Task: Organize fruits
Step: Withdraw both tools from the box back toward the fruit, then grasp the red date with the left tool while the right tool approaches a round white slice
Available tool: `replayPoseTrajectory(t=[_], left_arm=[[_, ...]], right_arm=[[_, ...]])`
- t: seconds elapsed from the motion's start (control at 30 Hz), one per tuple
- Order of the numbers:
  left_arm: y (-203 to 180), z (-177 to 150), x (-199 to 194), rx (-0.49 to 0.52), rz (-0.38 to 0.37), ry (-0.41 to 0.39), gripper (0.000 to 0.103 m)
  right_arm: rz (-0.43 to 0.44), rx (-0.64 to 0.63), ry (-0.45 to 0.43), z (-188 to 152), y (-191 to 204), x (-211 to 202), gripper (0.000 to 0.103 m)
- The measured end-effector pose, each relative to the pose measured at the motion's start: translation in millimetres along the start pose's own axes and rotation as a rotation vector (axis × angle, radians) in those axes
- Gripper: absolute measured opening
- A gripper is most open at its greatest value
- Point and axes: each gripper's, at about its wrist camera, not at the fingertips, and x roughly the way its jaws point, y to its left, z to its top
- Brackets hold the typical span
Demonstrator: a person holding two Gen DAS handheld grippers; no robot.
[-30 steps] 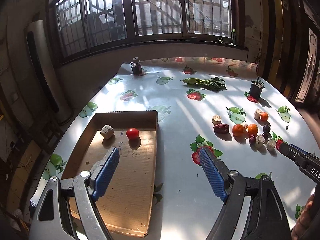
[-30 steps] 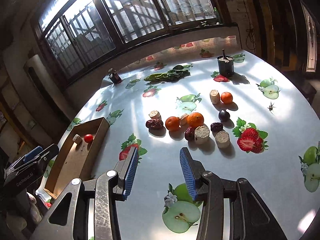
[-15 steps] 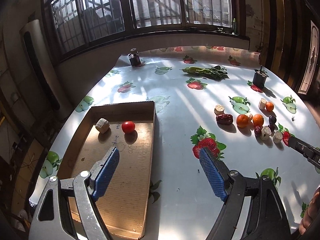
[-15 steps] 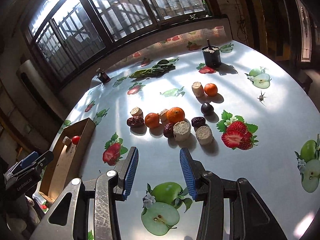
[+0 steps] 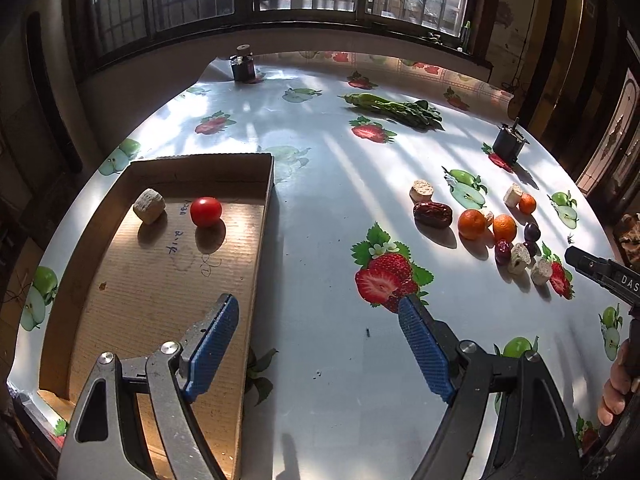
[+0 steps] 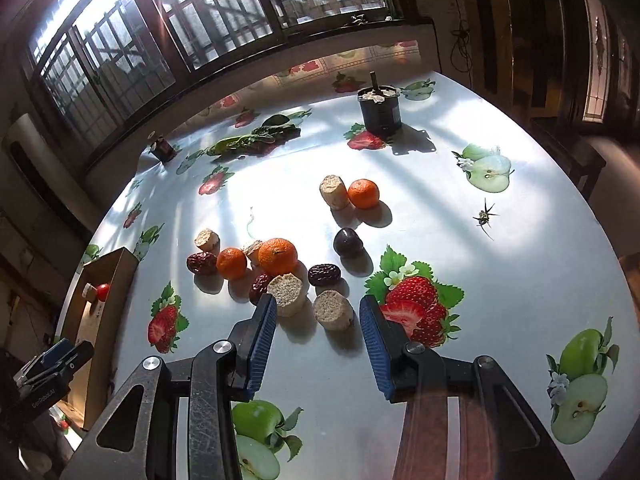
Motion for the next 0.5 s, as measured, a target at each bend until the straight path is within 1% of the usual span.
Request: replayPoseTrajectory(t=[0.13,0.17,0.23,0.3,0.33,0.4,0.47,0.5], left_arm=[[-4,9,5,-0.008,-0.019,0.000,0.082],[-5,13,8,-0.014,-0.033,0.005,0.082],[-9,23,15,-0.036,-0.087,0.016,0.082],[-15,34,28,-0.069,-0.139,0.049,0.082],[-18,40,36,-0.080,-0.157,0.061,0.081],[-26,50,54,-0.098,-0.165,0.091,0.081],[-36,60,72,-0.112,-0.203,0.115,0.081],[-40,64,82,-0.118,-0.206,0.131,0.081]], right_arm=[[0.012,-0.004,0.017,-5,-3,20,0.046],[0.007,-0.016,0.025,-8,-2,26,0.046],[-0.017,-0.047,0.034,-13,0,35,0.046],[-0.051,-0.067,0.028,-16,0,40,0.046],[-0.052,-0.068,0.027,-16,0,42,0.046],[-0.043,-0.058,0.026,-17,-3,44,0.046],[-0.043,-0.053,0.021,-16,-5,46,0.046],[-0.042,-0.051,0.018,-16,-5,46,0.046]])
